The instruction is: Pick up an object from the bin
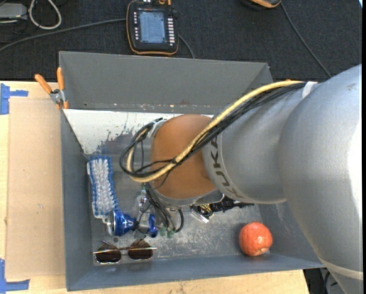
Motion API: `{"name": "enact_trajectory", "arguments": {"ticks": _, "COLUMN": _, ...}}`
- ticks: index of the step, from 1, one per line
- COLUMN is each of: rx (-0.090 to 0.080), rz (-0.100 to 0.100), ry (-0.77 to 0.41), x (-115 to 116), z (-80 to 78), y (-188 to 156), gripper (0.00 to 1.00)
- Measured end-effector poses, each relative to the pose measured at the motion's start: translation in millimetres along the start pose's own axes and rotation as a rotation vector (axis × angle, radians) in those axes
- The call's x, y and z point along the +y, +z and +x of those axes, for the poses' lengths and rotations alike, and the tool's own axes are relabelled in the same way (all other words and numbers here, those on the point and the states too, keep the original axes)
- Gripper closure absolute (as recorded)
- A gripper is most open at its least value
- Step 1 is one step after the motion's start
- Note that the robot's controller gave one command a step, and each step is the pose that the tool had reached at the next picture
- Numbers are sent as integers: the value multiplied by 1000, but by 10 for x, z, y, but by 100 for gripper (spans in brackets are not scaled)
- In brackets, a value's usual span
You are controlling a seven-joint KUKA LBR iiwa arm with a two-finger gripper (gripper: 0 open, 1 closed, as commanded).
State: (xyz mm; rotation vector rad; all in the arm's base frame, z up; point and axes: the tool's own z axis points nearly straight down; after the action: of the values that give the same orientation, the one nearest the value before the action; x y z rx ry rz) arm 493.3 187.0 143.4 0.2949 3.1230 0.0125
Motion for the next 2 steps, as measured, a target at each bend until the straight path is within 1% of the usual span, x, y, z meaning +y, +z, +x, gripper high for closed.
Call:
{"name": "enact_trajectory", "arguments": {"ticks": 1, "rx": 13, "rz": 8, "ry": 12, "x": -61, "z": 51, "y": 164, "gripper": 100}}
{"name": "enact_trajectory", "arguments": {"ticks": 2, "rx": 8, "rz": 4, "ry": 21, "x": 74, "z": 23, "y": 230, "gripper": 100}}
